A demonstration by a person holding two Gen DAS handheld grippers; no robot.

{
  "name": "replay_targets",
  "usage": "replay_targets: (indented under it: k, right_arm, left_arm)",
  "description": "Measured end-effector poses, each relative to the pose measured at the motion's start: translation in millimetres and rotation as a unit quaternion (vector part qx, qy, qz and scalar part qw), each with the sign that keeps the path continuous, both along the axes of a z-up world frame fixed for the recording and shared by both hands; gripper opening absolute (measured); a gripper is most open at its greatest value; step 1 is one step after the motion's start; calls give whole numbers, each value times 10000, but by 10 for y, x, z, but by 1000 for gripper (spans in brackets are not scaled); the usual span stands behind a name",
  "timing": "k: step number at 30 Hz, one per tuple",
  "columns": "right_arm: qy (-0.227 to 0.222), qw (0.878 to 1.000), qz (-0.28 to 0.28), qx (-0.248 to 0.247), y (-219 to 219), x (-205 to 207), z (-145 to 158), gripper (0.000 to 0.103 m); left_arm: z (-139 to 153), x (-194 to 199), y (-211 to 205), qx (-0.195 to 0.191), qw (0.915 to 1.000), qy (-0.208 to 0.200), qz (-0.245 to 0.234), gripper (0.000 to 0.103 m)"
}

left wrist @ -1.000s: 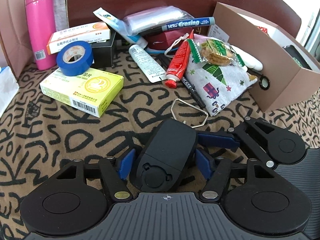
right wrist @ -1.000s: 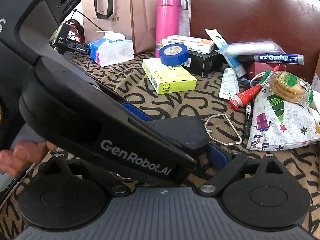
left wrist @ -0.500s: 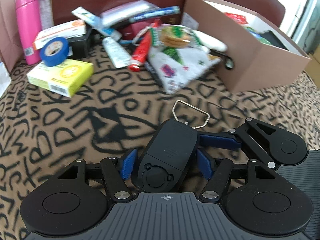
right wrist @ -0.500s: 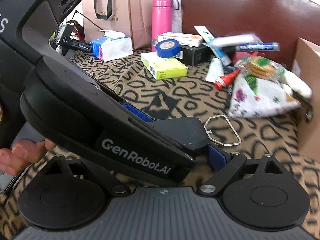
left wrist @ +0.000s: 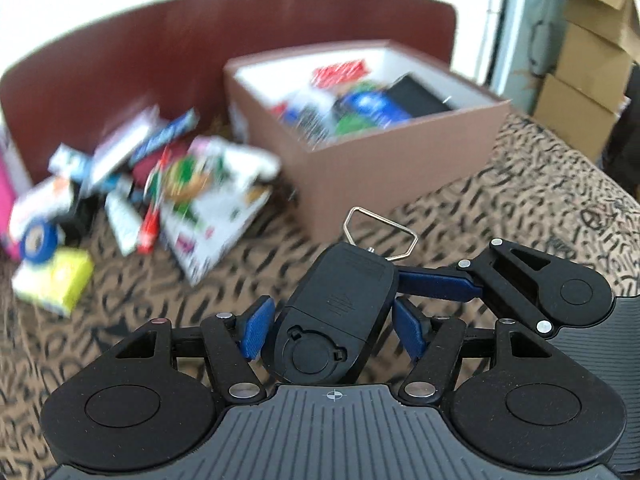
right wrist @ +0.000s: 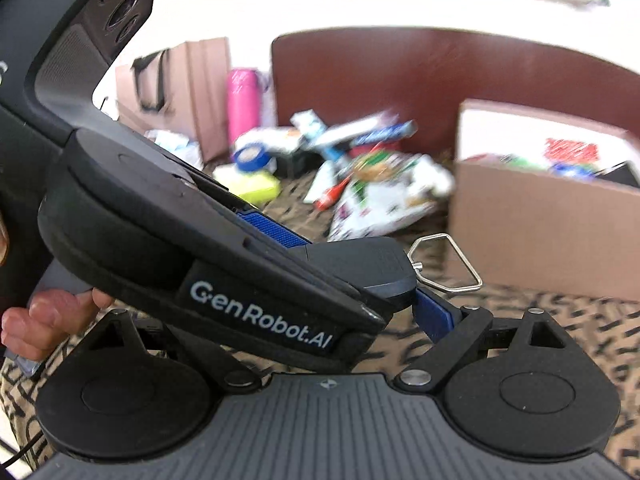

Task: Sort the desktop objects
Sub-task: 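Lift the key fob with the left gripper and carry it over the brown box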

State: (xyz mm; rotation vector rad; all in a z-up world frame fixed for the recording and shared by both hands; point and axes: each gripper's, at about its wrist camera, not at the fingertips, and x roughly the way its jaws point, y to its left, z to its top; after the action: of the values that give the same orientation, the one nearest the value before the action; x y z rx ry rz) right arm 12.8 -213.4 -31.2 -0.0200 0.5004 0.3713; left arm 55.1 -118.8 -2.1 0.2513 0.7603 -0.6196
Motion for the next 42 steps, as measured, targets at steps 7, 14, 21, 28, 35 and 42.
replay_targets:
  k: [7, 14, 21, 28, 35, 42]
  right_arm:
    - [-730, 9965, -411, 81, -332, 27, 421, 94]
    - [-1311, 9891, -675, -13, -597, 332, 825, 94]
    - [-1267, 9885, -827, 31, -829, 918, 973, 94]
    - [-1044, 9909, -853, -4, -973, 1355, 855, 93]
    - [-674, 9949, -738, -102, -1040, 1873, 620, 93]
    - [-250, 9968, -703, -276, -1052, 2255, 387, 93]
  left_arm:
    - [521, 9, -365, -71, 9963, -776, -374, 68]
    - [1004, 351, -713, -227, 9900, -1248, -617, 68]
    - [1168, 1008, -988, -474, 9911, -1009, -733, 69]
    - [1020, 1629, -1133, -685, 9932, -590, -734, 69]
    - [738, 2151, -1191, -721, 9955, -223, -578, 70]
    - [413, 2542, -1242, -713, 9963, 45, -479, 70]
